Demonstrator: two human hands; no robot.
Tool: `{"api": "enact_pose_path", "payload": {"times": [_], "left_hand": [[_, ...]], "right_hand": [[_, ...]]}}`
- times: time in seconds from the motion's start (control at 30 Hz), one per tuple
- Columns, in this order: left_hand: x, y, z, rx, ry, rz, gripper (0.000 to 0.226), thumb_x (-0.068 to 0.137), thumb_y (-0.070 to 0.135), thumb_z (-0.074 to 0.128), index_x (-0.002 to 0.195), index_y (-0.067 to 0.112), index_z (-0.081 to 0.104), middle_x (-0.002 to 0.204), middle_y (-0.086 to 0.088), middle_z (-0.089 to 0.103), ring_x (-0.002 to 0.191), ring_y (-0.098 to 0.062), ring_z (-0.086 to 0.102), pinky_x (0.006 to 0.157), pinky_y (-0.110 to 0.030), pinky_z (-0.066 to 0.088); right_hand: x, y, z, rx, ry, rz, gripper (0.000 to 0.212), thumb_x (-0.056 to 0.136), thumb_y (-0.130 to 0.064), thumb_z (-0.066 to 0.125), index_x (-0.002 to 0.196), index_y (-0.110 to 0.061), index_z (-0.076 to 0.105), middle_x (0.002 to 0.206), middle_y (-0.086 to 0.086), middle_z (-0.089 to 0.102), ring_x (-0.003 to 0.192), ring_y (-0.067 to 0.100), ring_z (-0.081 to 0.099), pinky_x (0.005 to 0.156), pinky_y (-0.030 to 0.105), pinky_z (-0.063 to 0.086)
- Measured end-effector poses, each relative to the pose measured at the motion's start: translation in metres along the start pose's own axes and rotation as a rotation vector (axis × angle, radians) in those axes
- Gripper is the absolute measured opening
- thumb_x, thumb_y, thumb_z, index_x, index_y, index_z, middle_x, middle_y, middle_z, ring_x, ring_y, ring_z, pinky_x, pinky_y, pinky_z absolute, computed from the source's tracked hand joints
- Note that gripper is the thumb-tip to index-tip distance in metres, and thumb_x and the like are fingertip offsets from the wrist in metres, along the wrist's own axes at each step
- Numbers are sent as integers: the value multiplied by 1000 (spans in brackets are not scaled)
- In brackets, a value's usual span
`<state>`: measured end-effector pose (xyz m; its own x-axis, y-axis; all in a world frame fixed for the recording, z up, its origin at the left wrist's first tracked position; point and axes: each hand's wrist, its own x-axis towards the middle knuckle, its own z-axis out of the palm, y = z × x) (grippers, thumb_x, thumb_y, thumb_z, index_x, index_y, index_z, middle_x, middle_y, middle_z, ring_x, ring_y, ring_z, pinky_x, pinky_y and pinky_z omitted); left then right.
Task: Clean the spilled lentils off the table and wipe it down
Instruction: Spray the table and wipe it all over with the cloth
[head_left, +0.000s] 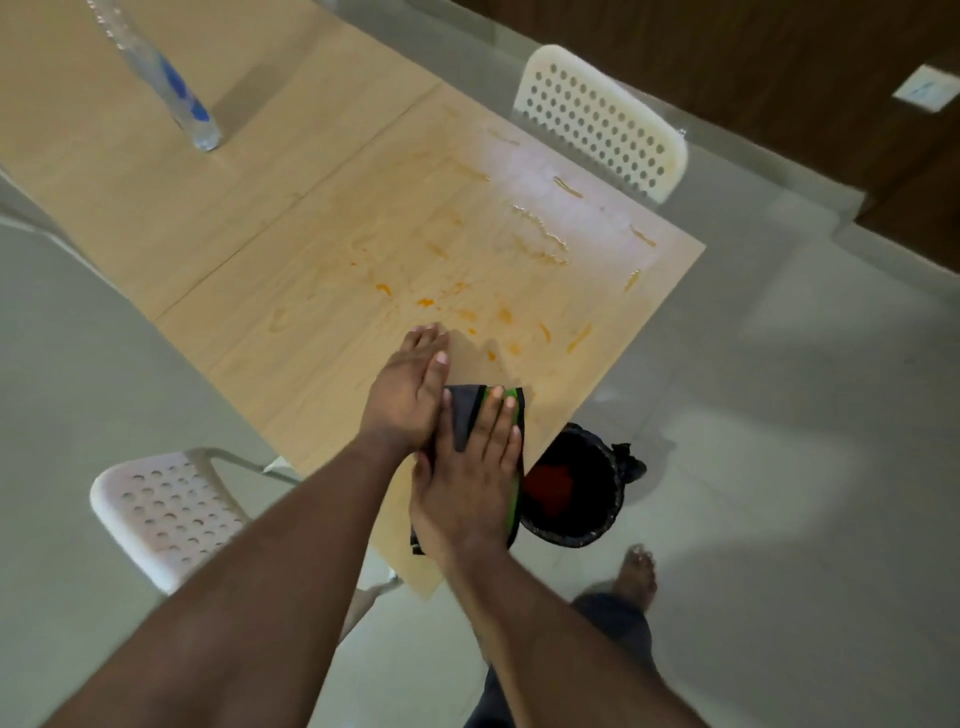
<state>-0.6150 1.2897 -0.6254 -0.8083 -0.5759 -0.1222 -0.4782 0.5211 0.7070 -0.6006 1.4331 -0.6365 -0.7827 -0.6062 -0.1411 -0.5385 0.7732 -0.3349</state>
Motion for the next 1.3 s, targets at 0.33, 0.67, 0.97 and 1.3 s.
{"api": "enact_pose_path", "payload": {"times": [0.33, 0.67, 0.97, 1.3], "left_hand": [[-6, -8, 33, 361, 97, 88, 64, 110, 45, 17, 168, 17, 19, 176, 0, 10, 163, -17, 2, 131, -44, 12], [-7, -10, 43, 546, 112, 60, 66, 111, 43, 20, 169, 16, 4, 177, -5, -7, 163, -20, -8, 132, -46, 11], [-4, -4, 46, 554, 94, 35, 66, 111, 44, 18, 169, 17, 2, 177, -5, -7, 163, -20, -9, 132, -44, 7], [19, 24, 54, 469, 157, -7, 71, 109, 39, 30, 169, 9, 5, 177, -10, -5, 163, -25, -6, 131, -49, 12]], "right_hand": [[23, 54, -14, -36, 88, 260, 80, 106, -51, 36, 169, -16, 0, 173, 20, -16, 160, 39, -15, 128, 58, 12], [52, 39, -16, -43, 115, 419, 87, 105, -55, 24, 165, 3, 0, 172, 25, -17, 160, 41, -15, 127, 63, 10], [130, 81, -42, -11, 117, 541, 82, 104, -52, 29, 163, 4, 18, 171, 29, -11, 160, 41, -11, 128, 60, 7], [62, 57, -28, -9, 134, 385, 76, 107, -43, 36, 169, -13, 2, 173, 20, -16, 161, 37, -14, 128, 59, 14]]}}
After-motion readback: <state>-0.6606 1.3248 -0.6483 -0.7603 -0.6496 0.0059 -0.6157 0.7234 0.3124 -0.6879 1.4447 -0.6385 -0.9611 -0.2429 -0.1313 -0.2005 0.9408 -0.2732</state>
